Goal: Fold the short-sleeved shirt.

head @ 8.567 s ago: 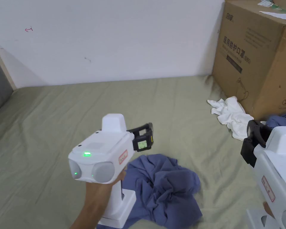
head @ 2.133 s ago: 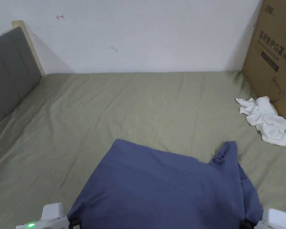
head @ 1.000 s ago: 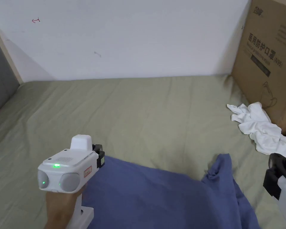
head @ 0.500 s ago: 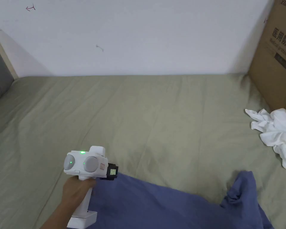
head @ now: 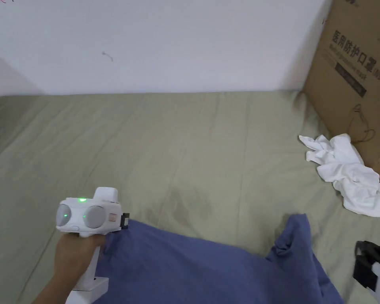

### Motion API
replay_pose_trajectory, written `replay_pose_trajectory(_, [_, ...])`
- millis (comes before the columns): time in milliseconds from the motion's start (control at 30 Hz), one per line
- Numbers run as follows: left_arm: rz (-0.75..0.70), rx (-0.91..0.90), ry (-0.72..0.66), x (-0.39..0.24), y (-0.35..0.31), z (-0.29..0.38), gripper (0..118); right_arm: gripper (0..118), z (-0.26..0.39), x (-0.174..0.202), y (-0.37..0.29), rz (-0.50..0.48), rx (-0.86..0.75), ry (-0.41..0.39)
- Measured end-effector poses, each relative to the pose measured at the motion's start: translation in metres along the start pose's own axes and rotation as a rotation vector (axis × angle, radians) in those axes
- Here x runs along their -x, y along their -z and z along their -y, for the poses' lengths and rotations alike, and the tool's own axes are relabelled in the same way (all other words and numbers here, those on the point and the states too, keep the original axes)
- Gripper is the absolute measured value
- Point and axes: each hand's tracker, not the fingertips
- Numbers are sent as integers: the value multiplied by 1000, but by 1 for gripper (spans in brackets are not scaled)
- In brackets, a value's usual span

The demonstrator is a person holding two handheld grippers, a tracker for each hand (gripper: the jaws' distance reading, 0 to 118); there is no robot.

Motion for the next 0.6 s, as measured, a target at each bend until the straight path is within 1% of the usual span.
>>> replay_pose_trajectory(33, [22, -16, -8, 2, -15, 1, 1, 42, 1, 0, 5, 5, 26, -12])
replay_pose_trajectory(67, [40, -40, -16, 2, -27, 3, 1, 65, 4, 0, 8, -9, 67, -11])
replay_pose_trajectory(100, [52, -55, -19, 2, -37, 5, 1, 76, 8, -12, 32, -16, 102, -9])
replay_pose_trajectory(167, [50, -70, -4, 4, -56, 8, 1, 83, 15, -22, 59, -11, 157, -36])
replay_pose_trajectory(200, [49, -75, 2, 4, -65, 10, 1, 88, 19, -24, 70, -6, 190, -53])
replay_pose_trajectory(233, [51, -84, 4, 4, -73, 12, 1, 89, 39, -42, 98, 2, 223, -60])
replay_pose_trajectory(267, [54, -94, 5, 5, -79, 14, 1, 89, 48, -49, 113, 19, 248, -46])
replay_pose_trajectory(333, [57, -100, 7, 5, -89, 15, 1, 88, 60, -55, 135, 24, 296, -57])
replay_pose_trajectory(367, [55, -102, 9, 4, -92, 17, 1, 87, 55, -36, 122, 30, 322, -78])
replay_pose_trajectory(400, [50, -106, 14, 4, -94, 19, 1, 82, 58, -31, 124, 37, 354, -90])
replay_pose_trajectory(467, [50, -104, 9, 6, -93, 19, 1, 75, 66, -23, 132, 28, 390, -81])
replay_pose_trajectory(533, [46, -102, 2, 6, -94, 22, 1, 66, 68, -22, 132, 4, 410, -70])
replay_pose_trajectory(567, [47, -101, -1, 7, -95, 23, 1, 59, 72, -18, 131, -4, 414, -74])
replay_pose_trajectory(600, [46, -99, -3, 6, -95, 23, 1, 56, 75, -13, 129, -5, 410, -81])
